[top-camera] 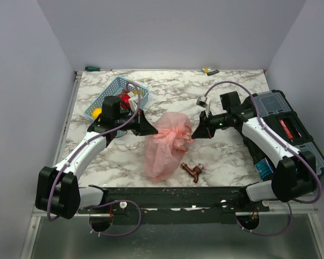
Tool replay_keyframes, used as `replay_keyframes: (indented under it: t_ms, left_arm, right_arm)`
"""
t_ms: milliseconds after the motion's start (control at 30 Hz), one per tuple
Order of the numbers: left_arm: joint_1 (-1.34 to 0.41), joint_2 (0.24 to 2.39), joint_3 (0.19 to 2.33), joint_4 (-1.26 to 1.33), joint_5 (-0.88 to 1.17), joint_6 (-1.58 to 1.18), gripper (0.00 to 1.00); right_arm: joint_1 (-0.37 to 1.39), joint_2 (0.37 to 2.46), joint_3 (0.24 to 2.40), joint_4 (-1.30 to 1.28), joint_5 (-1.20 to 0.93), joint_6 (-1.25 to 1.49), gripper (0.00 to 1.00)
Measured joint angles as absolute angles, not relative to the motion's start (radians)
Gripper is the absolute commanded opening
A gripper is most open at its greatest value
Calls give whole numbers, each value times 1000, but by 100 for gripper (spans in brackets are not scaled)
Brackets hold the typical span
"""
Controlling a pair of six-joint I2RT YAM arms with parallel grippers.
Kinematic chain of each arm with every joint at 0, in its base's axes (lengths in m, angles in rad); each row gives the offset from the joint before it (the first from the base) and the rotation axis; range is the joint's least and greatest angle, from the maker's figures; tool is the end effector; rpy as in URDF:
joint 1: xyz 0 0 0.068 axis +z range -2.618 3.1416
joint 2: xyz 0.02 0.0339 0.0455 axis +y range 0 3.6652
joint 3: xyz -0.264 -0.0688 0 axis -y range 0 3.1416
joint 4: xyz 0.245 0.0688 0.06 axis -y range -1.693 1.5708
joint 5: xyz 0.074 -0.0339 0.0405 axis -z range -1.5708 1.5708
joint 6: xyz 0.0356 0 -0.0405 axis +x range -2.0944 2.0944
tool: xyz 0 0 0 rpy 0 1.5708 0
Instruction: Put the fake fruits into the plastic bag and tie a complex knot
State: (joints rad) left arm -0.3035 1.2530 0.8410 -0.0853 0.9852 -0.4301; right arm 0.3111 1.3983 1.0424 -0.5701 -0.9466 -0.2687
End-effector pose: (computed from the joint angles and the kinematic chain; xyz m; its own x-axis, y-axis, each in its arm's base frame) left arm 0.2472 -0.1085 0.2765 -0.7741 0.0009 -0.6331 0.5956 0.3399 -0.7278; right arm 0.2598 0.1139 0.2687 -0.5628 -0.3439 -0.7516 -0.8221 0.3275 0.4657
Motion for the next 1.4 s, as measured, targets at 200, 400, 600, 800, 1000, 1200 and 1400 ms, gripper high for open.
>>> replay_keyframes:
  t_ms: [200, 400, 600, 800, 1000, 1200, 1400]
  left_arm:
    - [-285, 1231, 839, -107, 933, -414, 0]
    - [-249, 1212, 839, -139, 886, -376, 0]
    - [-233, 1206, 835, -212, 781, -302, 0]
    - [-220, 1189, 818, -287, 641, -223, 0]
    - [-220, 1163, 790, -326, 523, -160, 0]
    - [-222, 1166, 754, -331, 415, -115, 0]
    - [-244, 1189, 744, -323, 359, -93, 0]
  right_arm:
    - [311, 1398, 1042, -601, -854, -340, 1]
    - [311, 1398, 1042, -606, -761, -399, 1]
    - [313, 1397, 1036, -604, -669, -475, 1]
    - [316, 1386, 992, -585, -577, -544, 1]
    - [322, 1374, 930, -529, -491, -593, 1]
    - [323, 1369, 905, -491, -452, -609, 1]
    - [309, 1372, 918, -527, -462, -567, 10]
